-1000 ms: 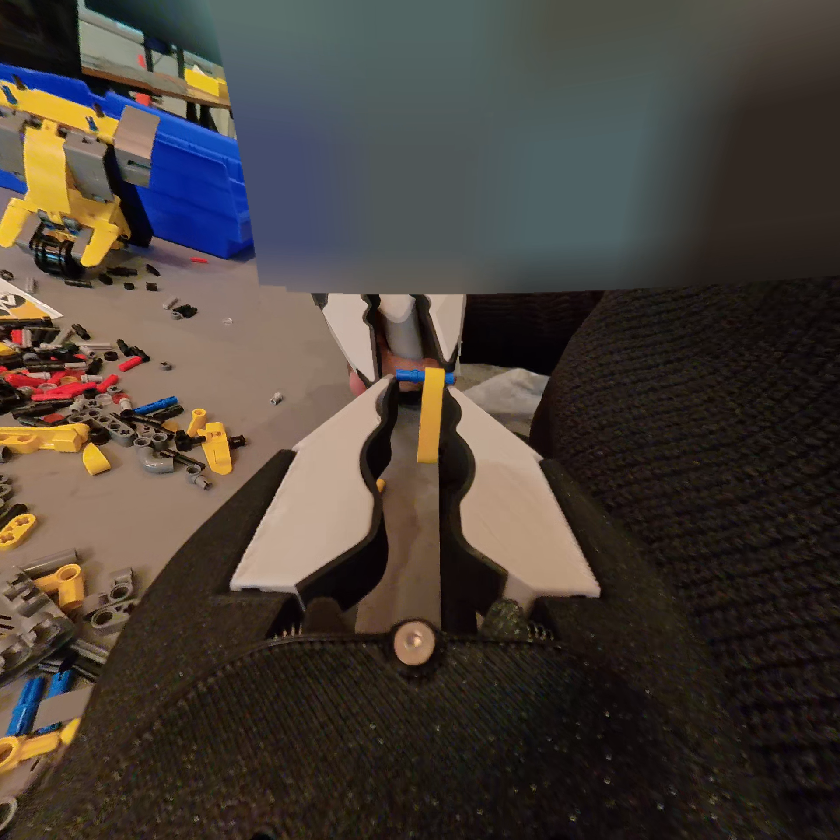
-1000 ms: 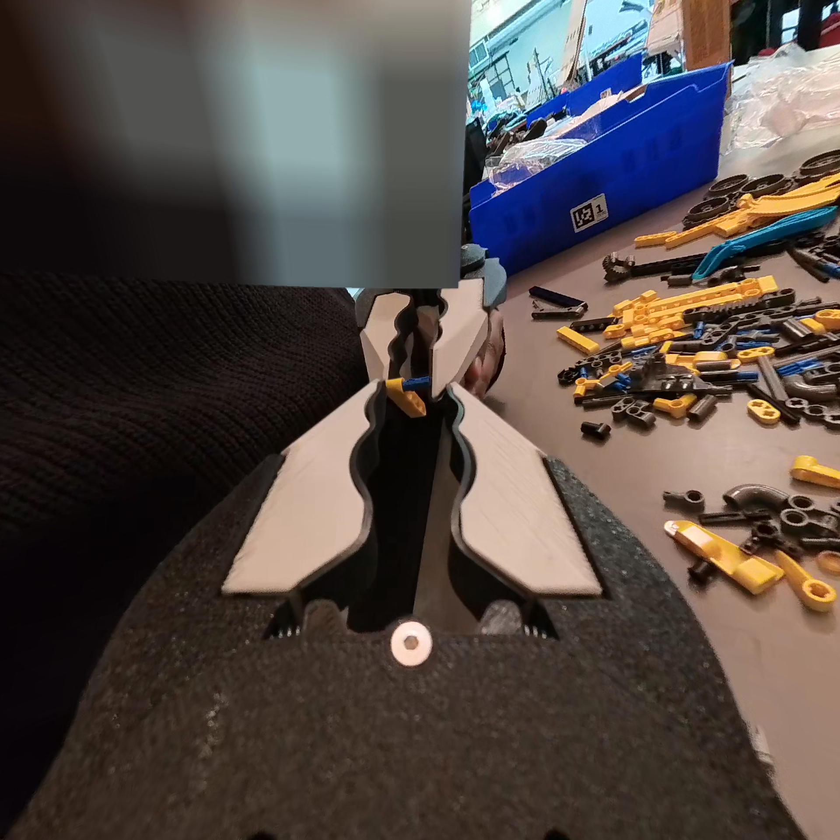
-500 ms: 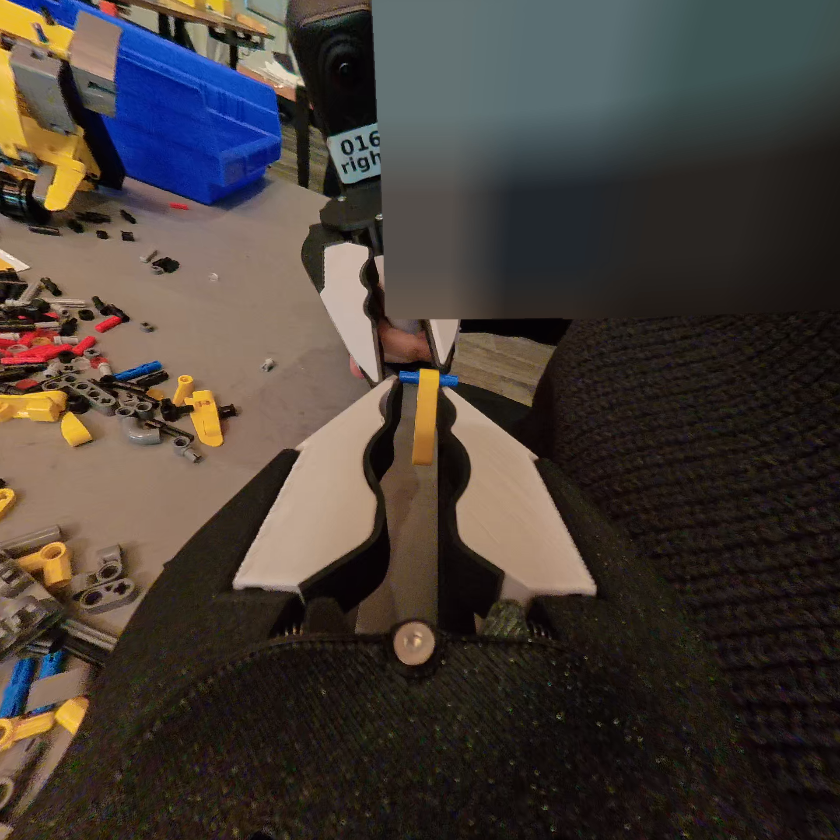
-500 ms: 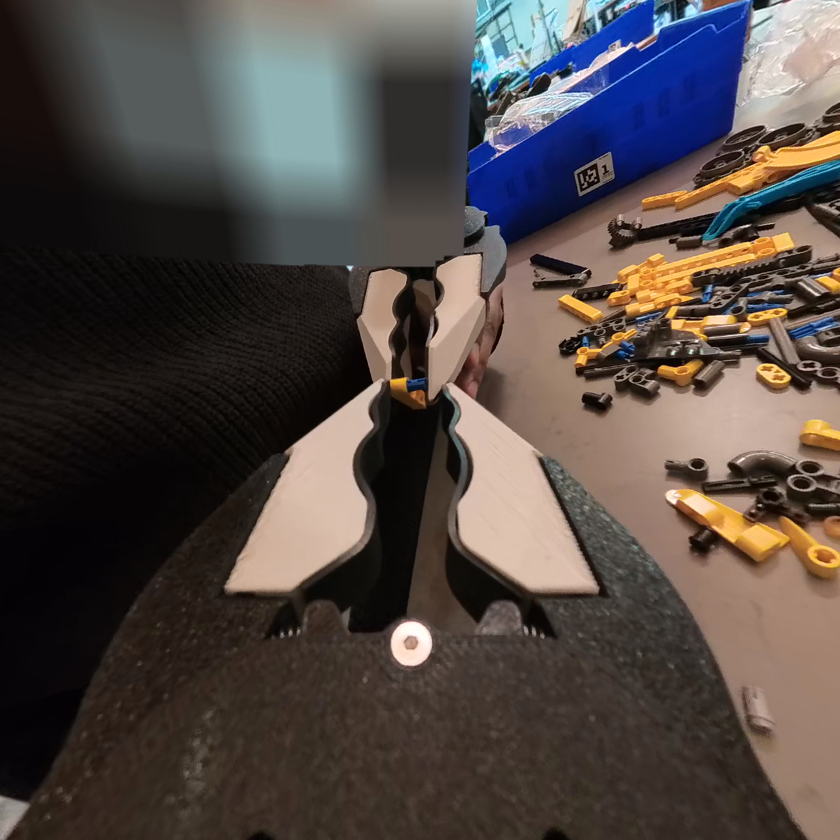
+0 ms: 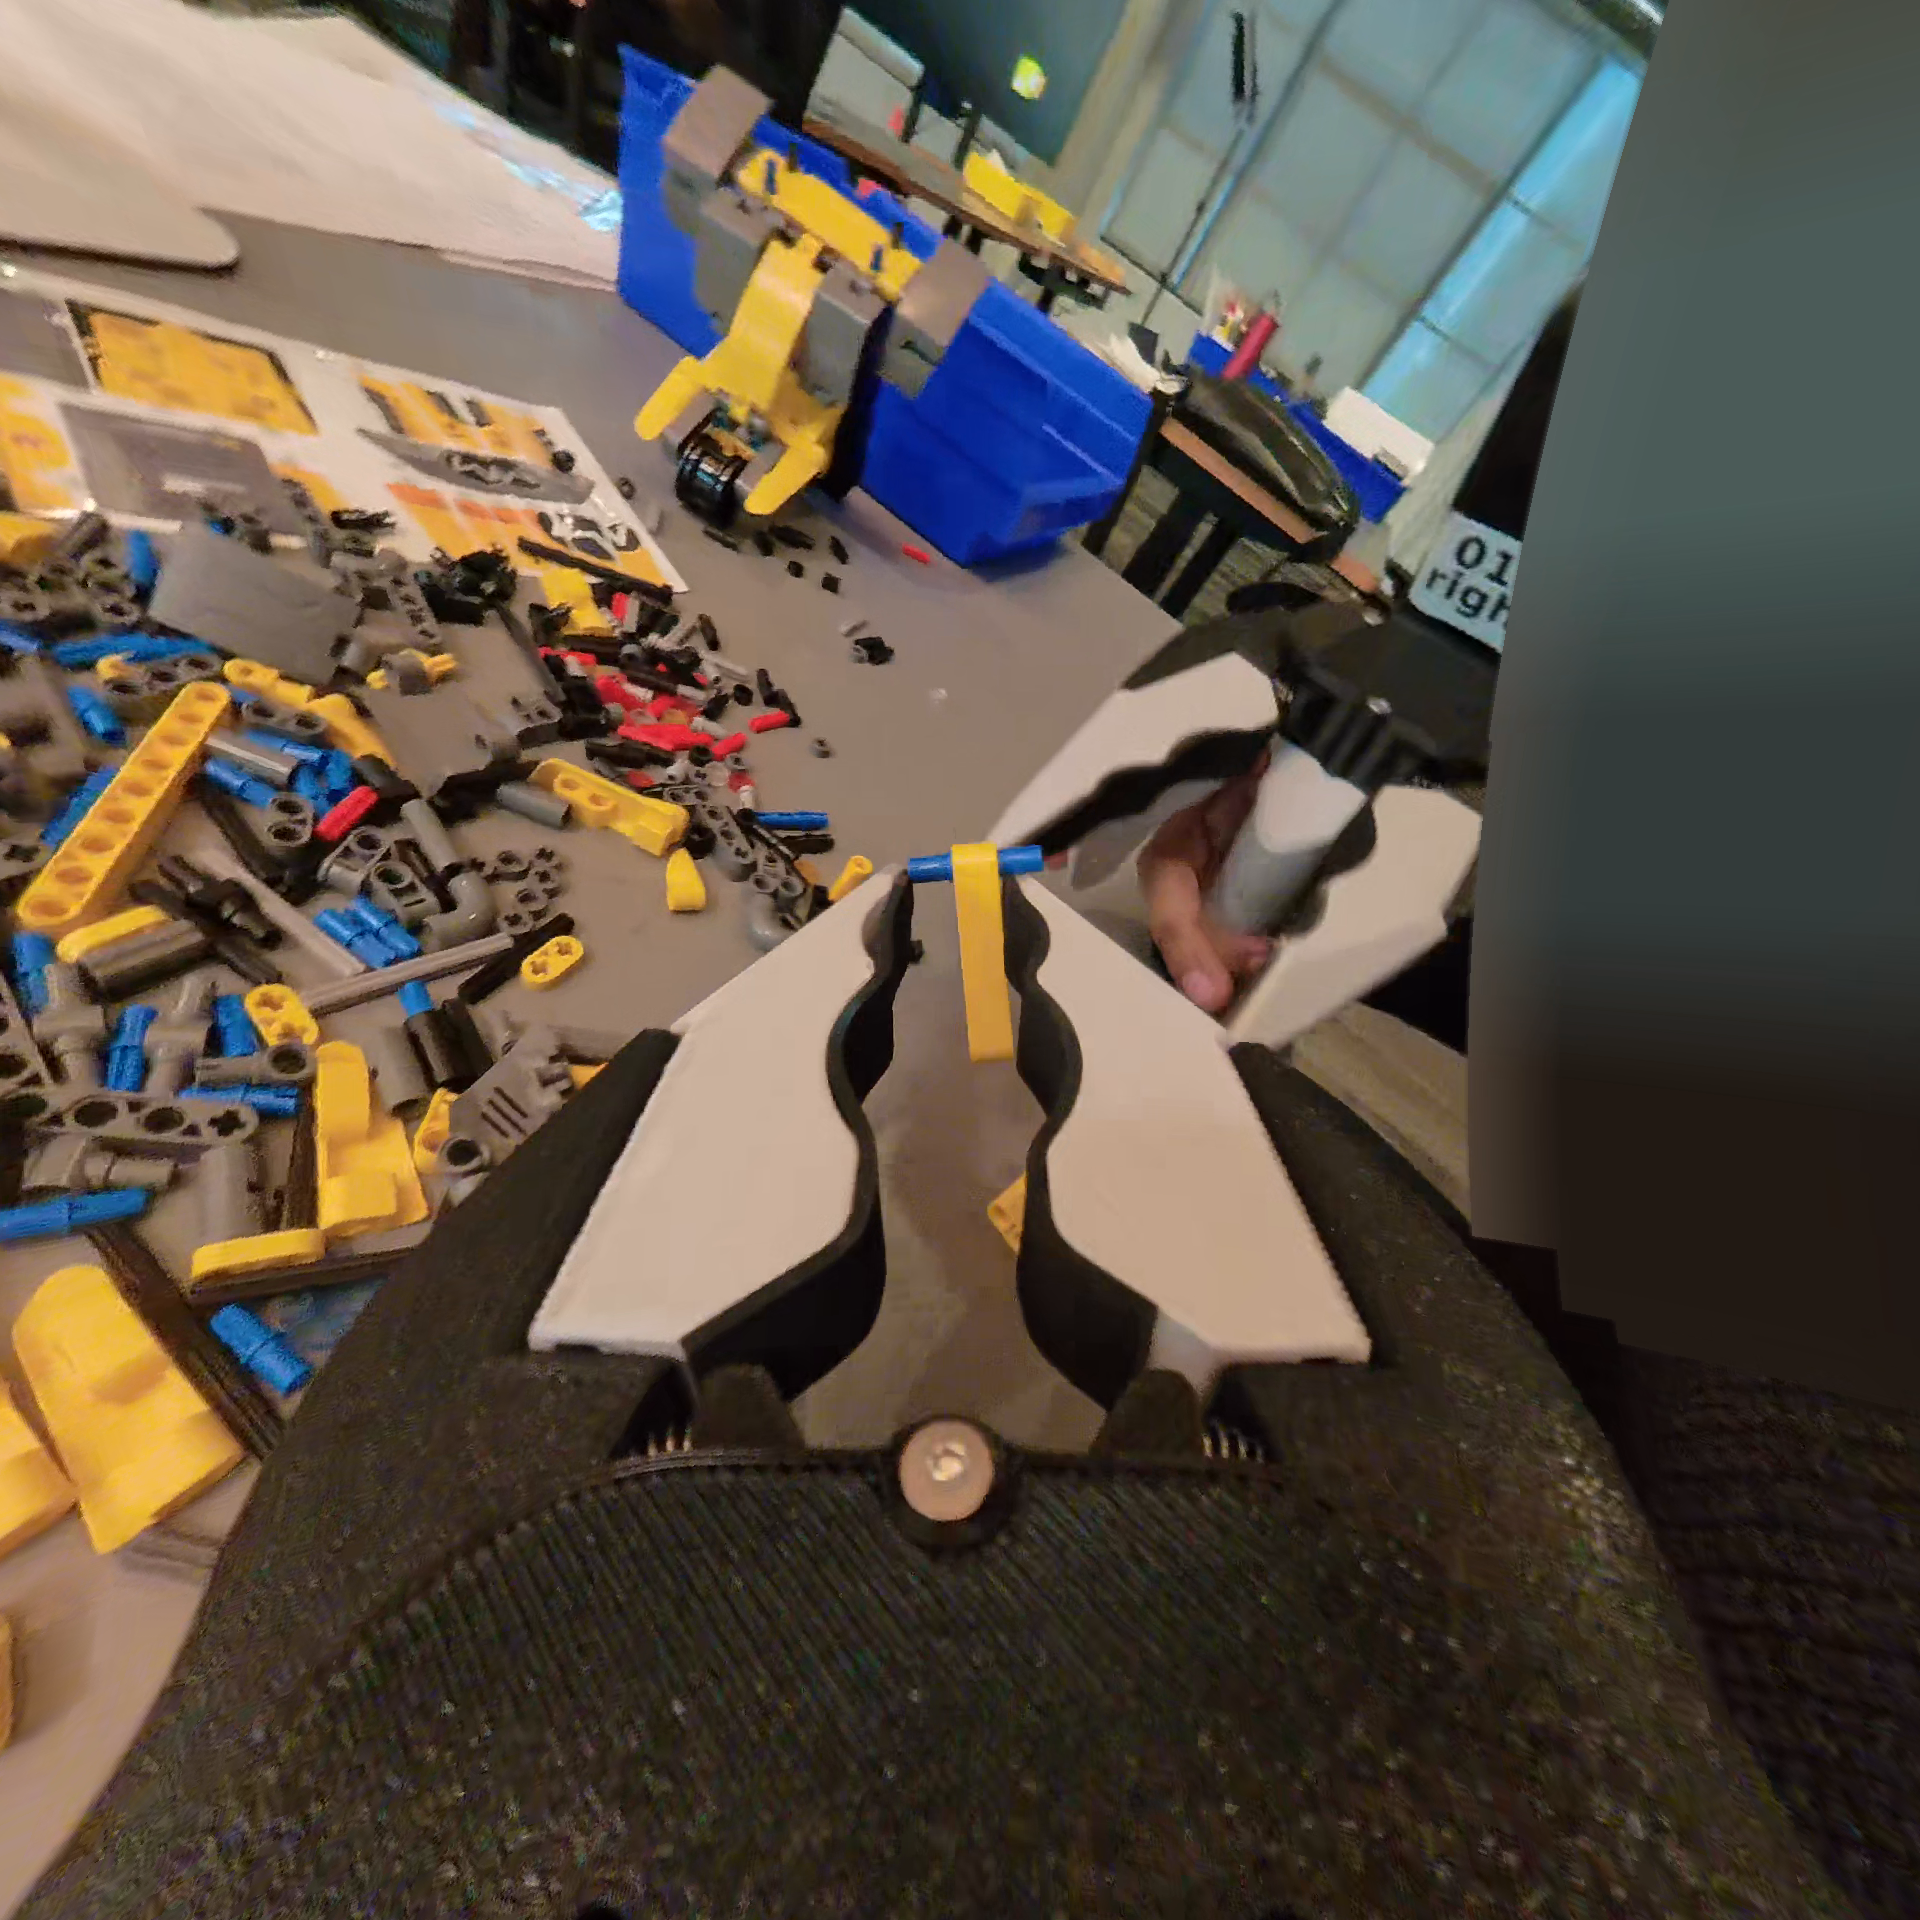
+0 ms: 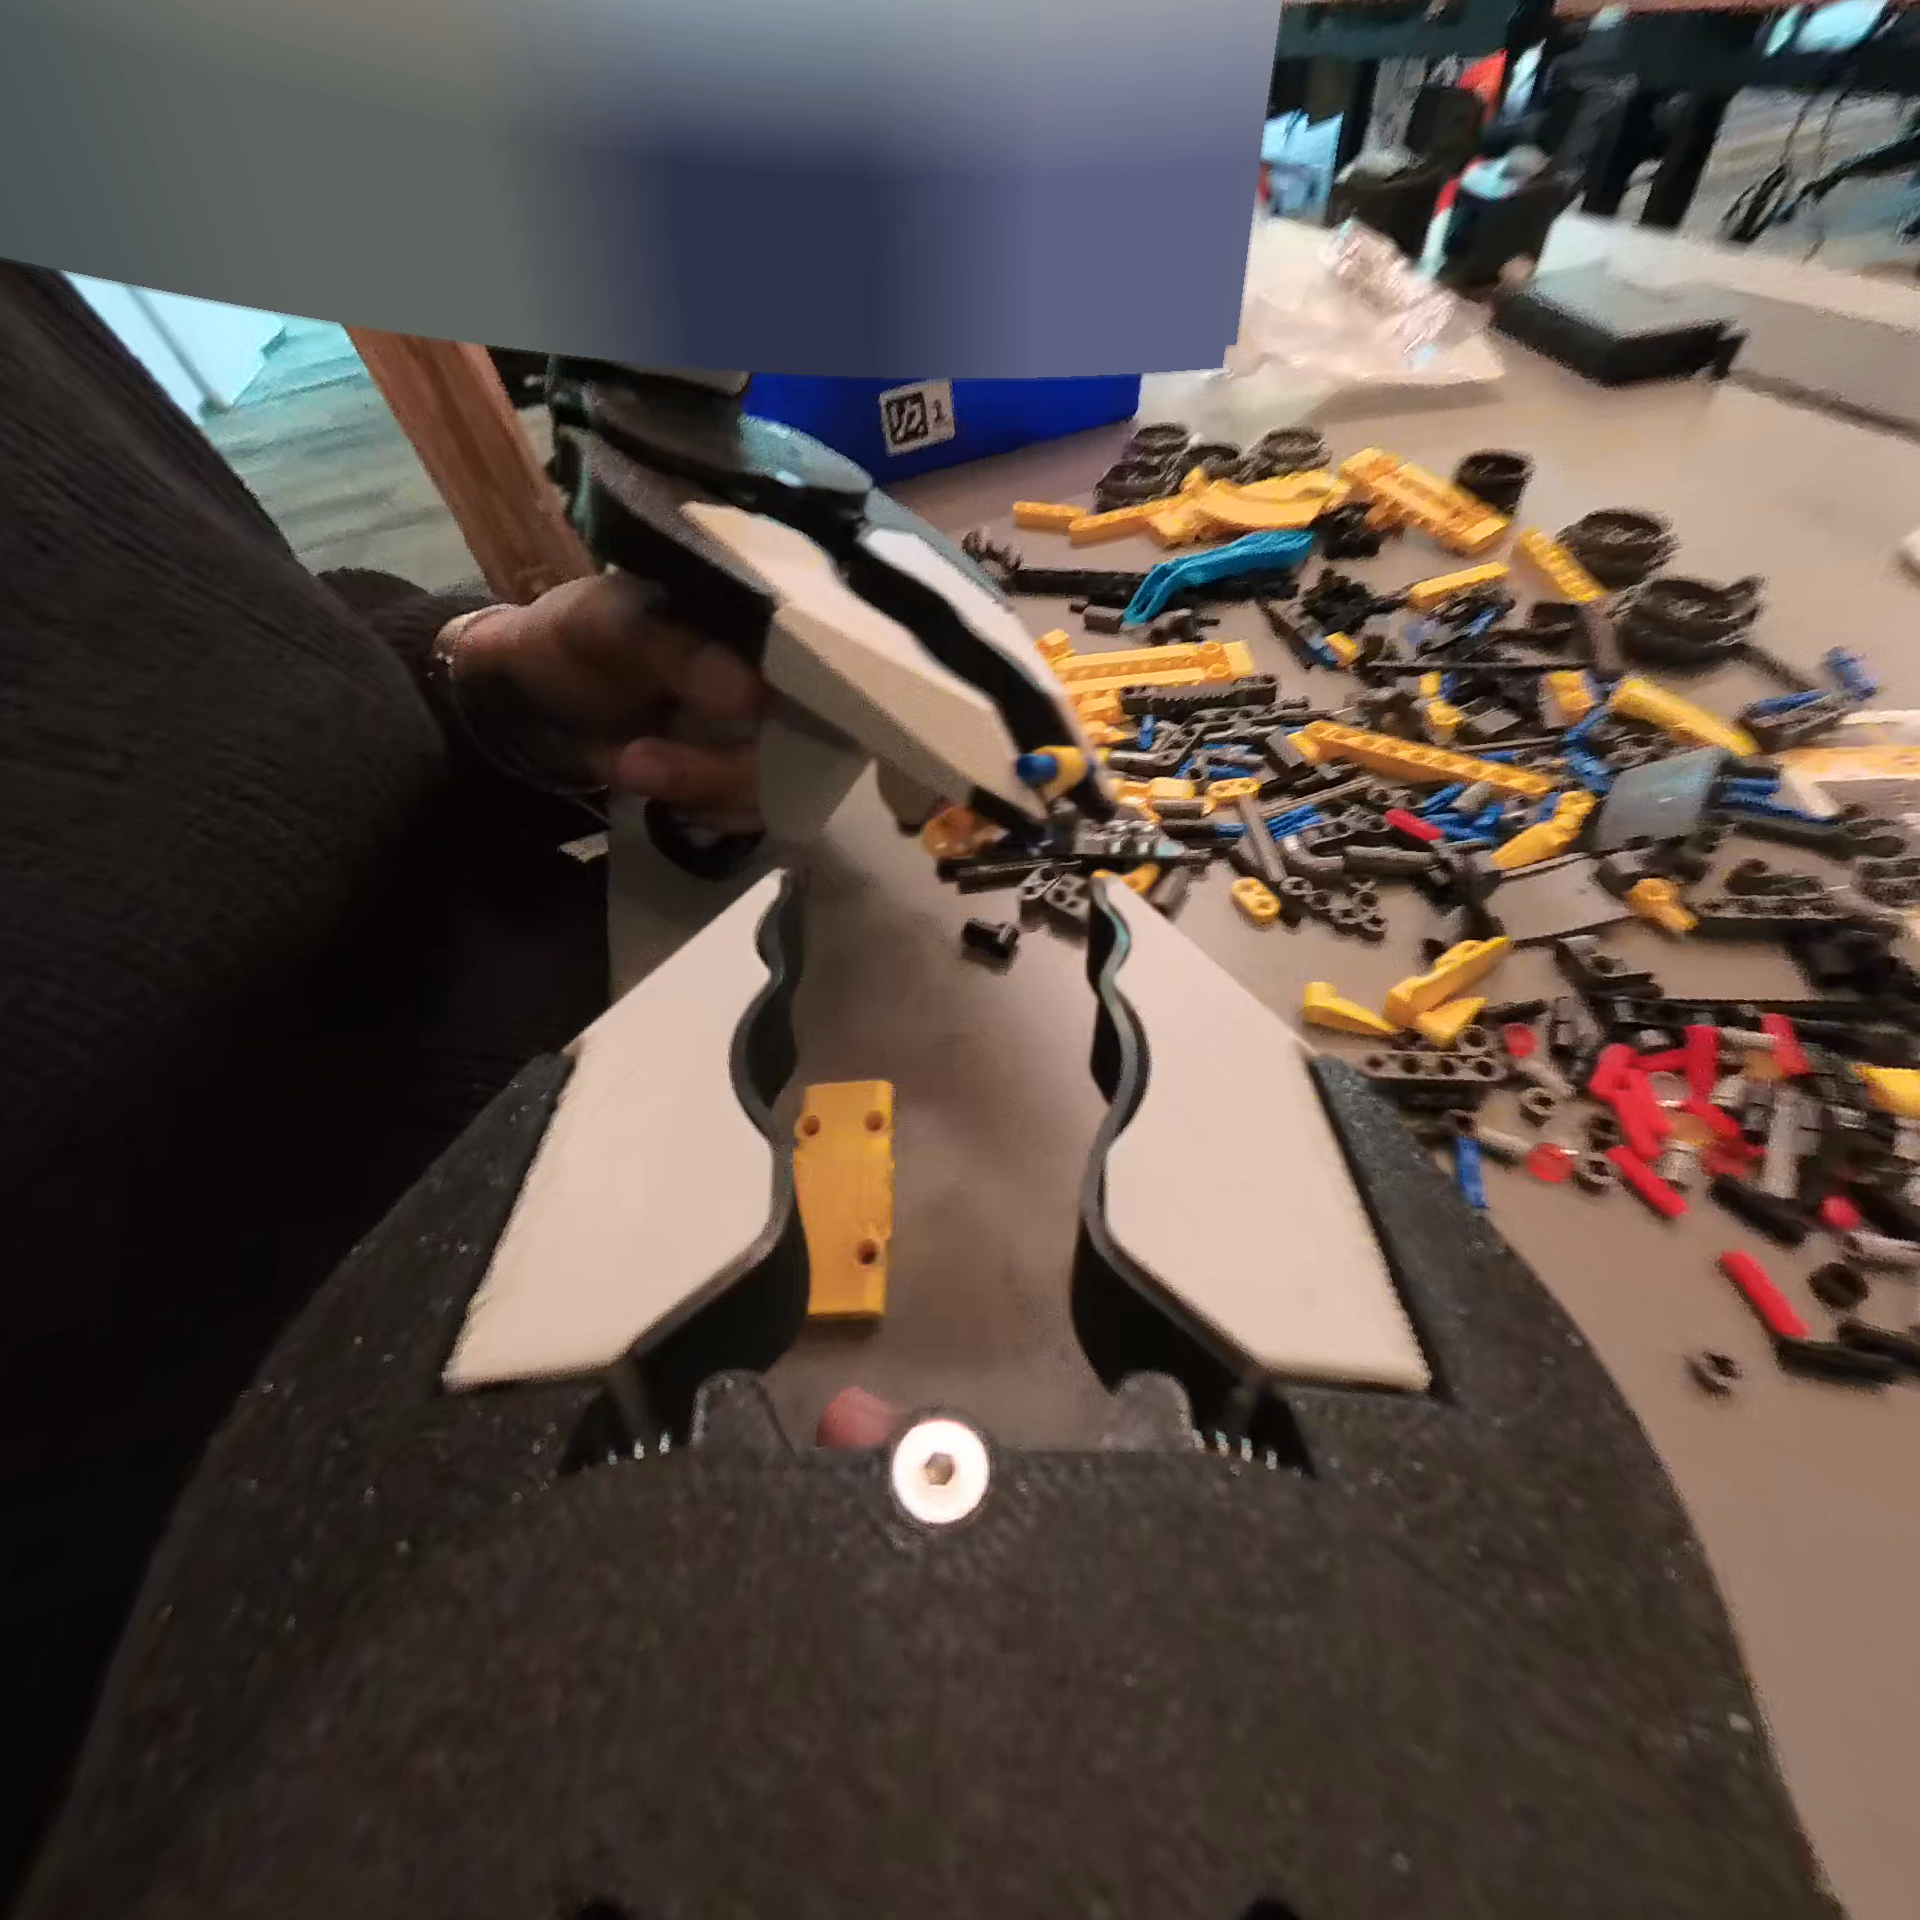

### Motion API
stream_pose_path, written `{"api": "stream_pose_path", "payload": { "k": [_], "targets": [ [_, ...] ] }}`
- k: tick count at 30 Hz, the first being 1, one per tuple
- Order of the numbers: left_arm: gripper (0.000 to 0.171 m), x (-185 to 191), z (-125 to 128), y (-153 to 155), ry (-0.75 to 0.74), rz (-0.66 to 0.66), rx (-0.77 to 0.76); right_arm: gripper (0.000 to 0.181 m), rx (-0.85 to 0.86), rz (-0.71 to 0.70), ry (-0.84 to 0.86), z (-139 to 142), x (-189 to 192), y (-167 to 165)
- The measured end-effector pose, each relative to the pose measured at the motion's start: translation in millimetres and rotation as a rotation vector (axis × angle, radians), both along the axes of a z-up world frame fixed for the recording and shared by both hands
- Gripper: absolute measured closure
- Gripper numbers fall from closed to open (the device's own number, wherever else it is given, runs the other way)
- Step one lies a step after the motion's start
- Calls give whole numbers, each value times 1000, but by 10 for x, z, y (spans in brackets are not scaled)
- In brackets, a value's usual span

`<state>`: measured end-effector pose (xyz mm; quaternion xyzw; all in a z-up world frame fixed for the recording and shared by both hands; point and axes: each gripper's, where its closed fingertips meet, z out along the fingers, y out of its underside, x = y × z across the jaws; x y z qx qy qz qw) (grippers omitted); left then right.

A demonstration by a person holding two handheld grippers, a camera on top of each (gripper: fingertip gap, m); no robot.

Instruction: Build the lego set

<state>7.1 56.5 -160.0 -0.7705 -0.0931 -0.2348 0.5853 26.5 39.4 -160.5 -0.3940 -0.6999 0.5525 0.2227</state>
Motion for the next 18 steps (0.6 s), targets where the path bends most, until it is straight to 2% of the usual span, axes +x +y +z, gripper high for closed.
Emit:
{"api": "stream_pose_path", "payload": {
  "k": [3, 10, 12, 18],
  "targets": [
    [157, -21, 14, 18, -9, 26, 8, 126, -10, 31, -61, -78, -11, -148],
    [156, -91, 224, 52, -25, 148, 156, 140, 73, -40, -6, -69, -145, -275],
    [156, -144, 257, 31, -26, 183, 181, 148, 51, -44, -1, -44, -155, -288],
    [156, -166, 339, -20, -70, 198, 243, 151, -31, -17, -10, 10, -158, -328]
  ]
}}
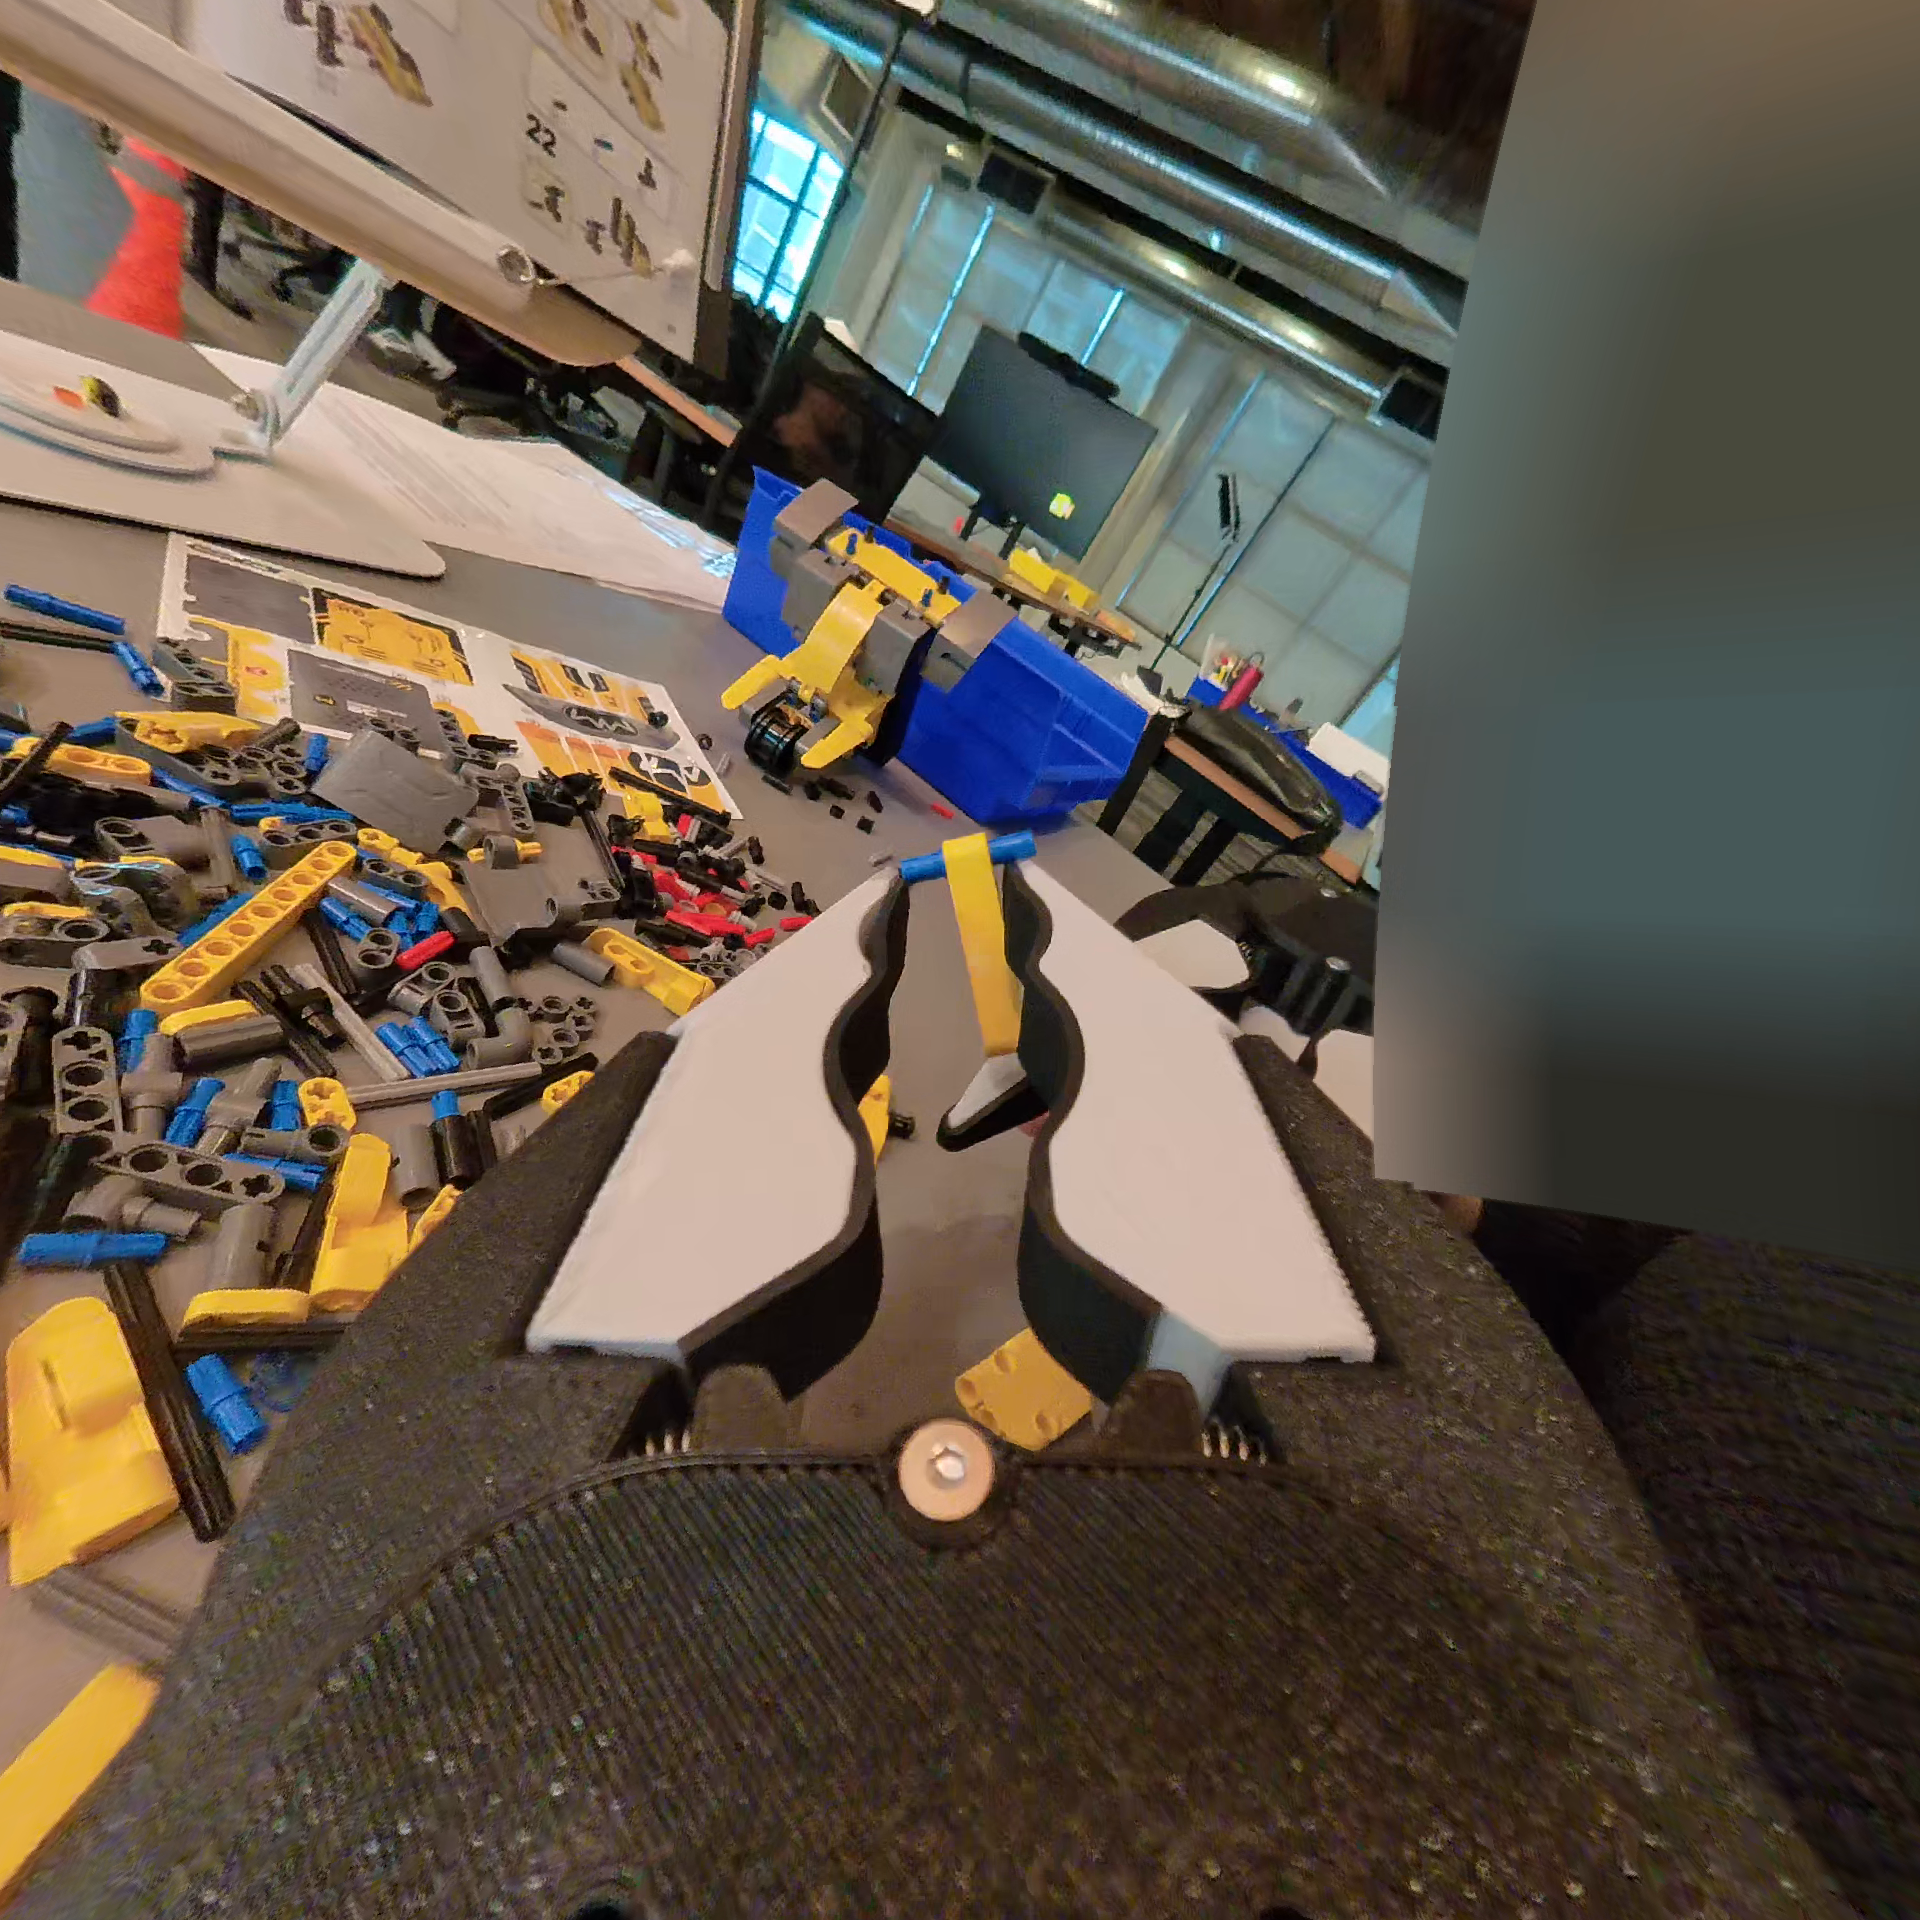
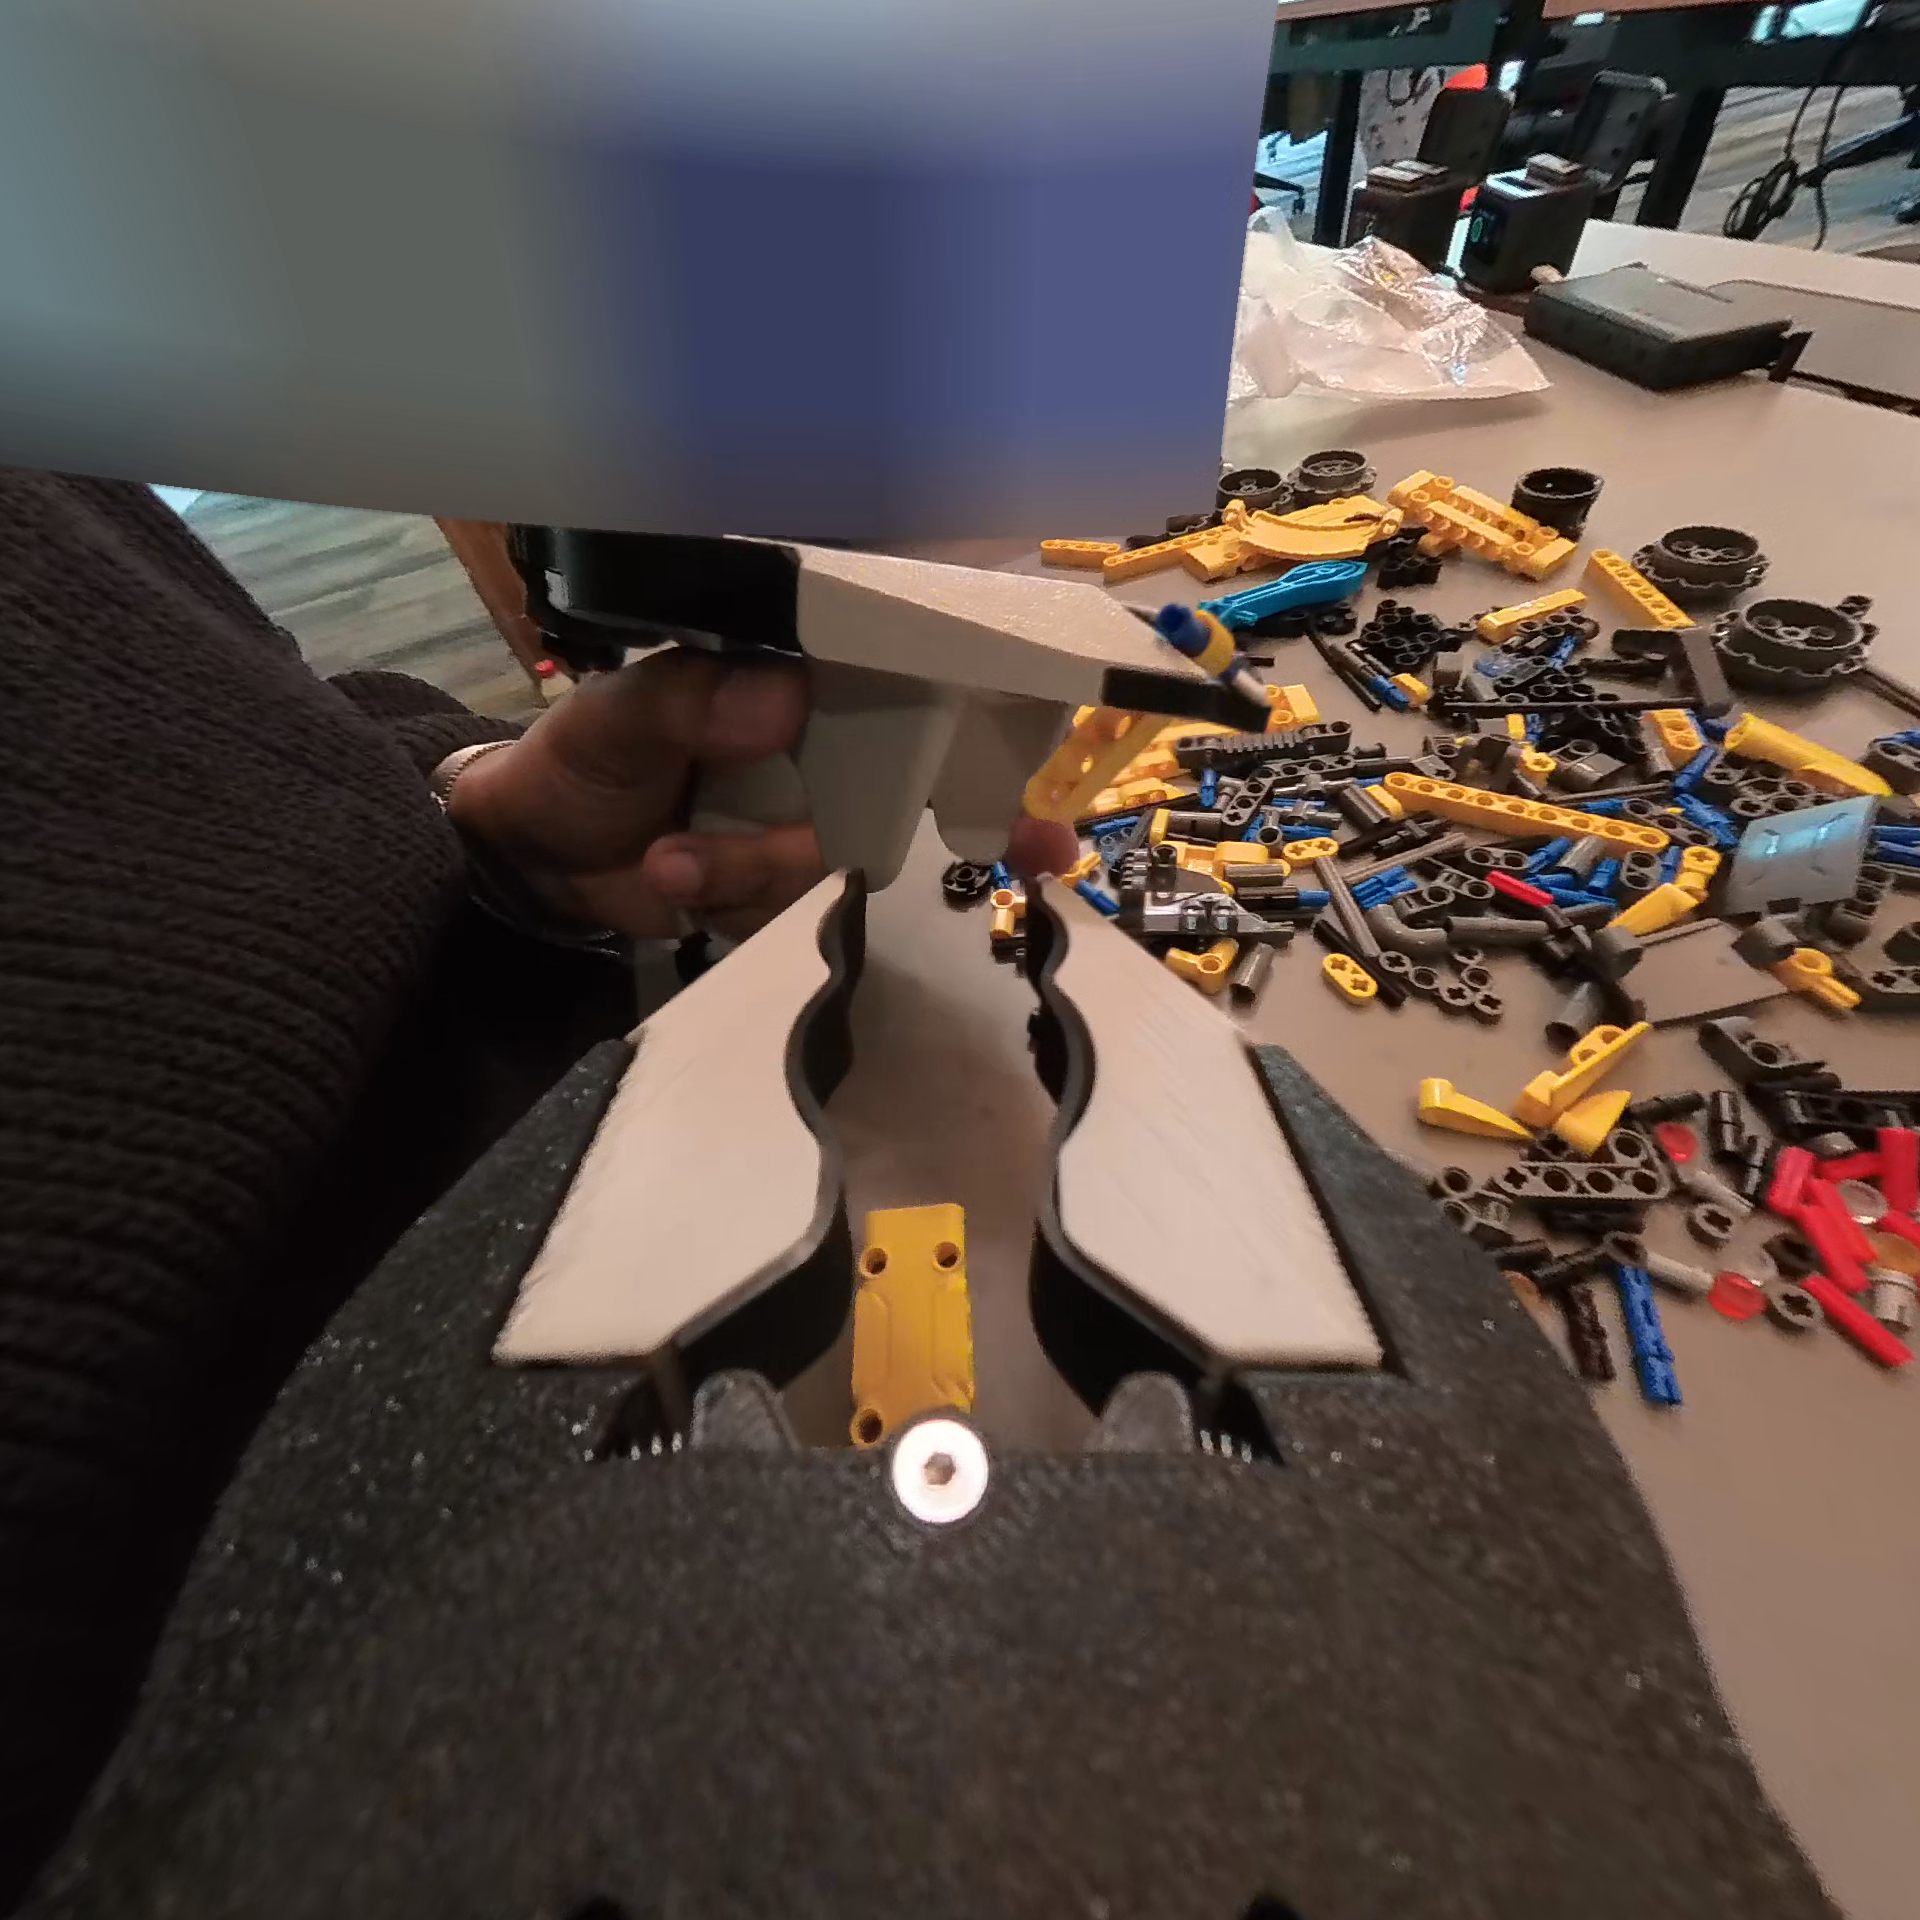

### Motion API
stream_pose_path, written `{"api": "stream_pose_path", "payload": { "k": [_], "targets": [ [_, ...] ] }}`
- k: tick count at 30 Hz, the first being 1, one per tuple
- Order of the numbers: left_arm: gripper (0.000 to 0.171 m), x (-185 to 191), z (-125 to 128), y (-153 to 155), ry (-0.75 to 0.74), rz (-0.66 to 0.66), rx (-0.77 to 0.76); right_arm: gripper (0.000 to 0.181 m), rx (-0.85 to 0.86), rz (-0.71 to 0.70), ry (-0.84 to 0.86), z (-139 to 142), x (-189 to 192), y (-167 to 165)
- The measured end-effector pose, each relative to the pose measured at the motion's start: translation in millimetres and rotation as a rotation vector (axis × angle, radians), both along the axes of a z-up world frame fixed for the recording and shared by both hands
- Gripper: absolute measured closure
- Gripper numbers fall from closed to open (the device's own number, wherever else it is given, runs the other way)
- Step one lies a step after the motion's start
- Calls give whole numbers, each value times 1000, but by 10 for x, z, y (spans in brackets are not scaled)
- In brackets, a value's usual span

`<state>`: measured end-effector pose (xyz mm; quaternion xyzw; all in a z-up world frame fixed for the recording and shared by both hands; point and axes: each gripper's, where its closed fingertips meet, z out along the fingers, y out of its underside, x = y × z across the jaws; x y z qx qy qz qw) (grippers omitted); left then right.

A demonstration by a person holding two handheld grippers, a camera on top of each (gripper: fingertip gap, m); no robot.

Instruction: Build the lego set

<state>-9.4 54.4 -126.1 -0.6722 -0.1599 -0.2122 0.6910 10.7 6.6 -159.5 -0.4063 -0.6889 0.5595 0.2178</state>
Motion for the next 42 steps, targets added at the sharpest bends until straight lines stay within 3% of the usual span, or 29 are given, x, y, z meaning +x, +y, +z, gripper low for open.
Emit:
{"api": "stream_pose_path", "payload": {
  "k": [11, 16, 18, 22, 29, 35, 38, 40, 42],
  "targets": [
    [156, 104, 184, -76, -160, -142, 145, 181, -185, 114, 92, 268, 118, -136],
    [158, 104, 144, -65, -175, -140, 139, 181, -296, 48, 74, 318, 53, 56],
    [164, 91, 150, -67, -211, -148, 155, 157, -313, 29, 44, 285, 24, 79],
    [164, 42, 105, -64, -292, -157, 162, 154, -315, 9, 25, 254, -23, 32],
    [166, -85, 116, -120, -362, -134, 206, 158, -116, -106, 142, 270, -90, 83],
    [167, -23, 117, -108, -399, -174, 213, 151, 221, -297, 304, 274, -213, 246],
    [166, -3, 135, -108, -414, -190, 217, 173, 459, -370, 433, 301, -233, 284],
    [162, -7, 149, -120, -399, -191, 223, 173, 588, -404, 523, 355, -223, 287],
    [145, -40, 111, -105, -382, -162, 197, 174, 625, -427, 565, 398, -221, 305]
  ]
}}
